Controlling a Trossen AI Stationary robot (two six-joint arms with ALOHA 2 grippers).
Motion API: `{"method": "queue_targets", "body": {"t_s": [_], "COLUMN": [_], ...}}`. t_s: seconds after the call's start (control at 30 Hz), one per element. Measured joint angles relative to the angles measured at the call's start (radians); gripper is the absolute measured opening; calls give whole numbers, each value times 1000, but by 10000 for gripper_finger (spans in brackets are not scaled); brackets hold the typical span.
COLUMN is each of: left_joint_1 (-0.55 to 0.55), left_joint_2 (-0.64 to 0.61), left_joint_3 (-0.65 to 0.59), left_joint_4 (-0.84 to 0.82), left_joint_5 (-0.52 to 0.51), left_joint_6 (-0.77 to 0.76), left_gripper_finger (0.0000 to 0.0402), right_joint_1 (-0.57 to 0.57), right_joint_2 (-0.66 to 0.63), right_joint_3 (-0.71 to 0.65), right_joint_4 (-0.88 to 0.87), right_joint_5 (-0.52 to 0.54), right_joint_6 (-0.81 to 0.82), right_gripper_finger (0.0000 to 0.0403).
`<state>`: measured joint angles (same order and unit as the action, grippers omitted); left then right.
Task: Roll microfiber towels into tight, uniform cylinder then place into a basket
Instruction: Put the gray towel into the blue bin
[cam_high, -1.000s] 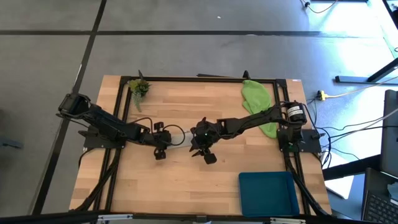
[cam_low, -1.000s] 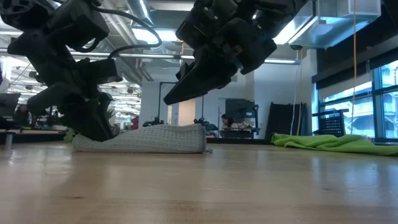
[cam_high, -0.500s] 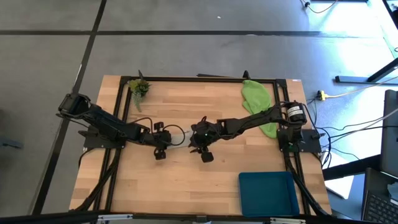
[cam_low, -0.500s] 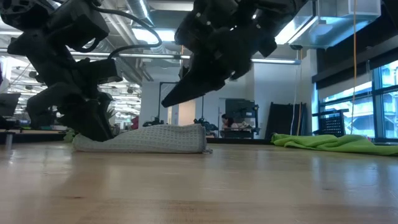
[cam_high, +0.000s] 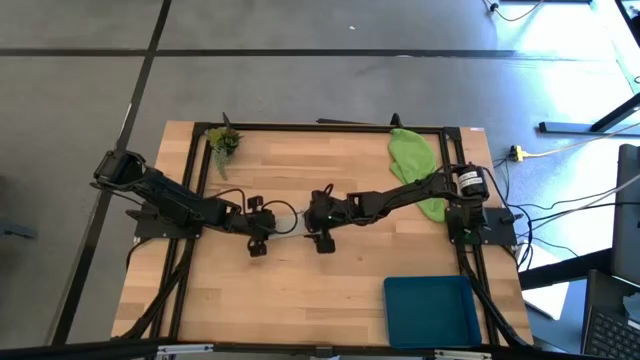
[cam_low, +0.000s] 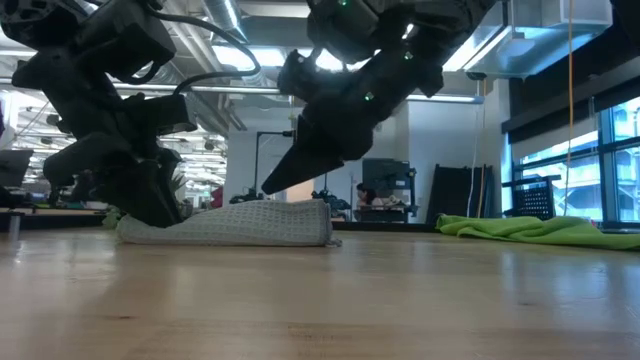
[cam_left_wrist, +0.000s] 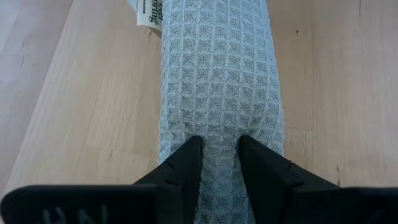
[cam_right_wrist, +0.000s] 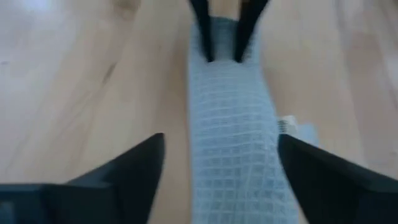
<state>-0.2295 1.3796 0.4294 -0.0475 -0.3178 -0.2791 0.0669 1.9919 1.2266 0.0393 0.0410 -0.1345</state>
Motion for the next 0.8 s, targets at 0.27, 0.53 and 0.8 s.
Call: {"method": "queue_targets", "body": {"t_s": [0.27, 0.53, 0.8], "left_joint_1": [0, 0, 0], "left_joint_2": [0, 0, 0], "left_joint_3": [0, 0, 0], "left_joint_4": [3, 14, 20], "left_joint_5": [0, 0, 0], "left_joint_6": [0, 0, 0], "left_gripper_finger": [107, 107, 107], "right_joint_1": [1, -20, -64], "right_joint_2": [8, 17, 57], "right_joint_3": [0, 0, -1], "right_joint_4": [37, 79, 110], "right_joint_5": [18, 38, -38], "right_joint_6": [-7, -43, -27], "right_gripper_finger": [385, 398, 400]}}
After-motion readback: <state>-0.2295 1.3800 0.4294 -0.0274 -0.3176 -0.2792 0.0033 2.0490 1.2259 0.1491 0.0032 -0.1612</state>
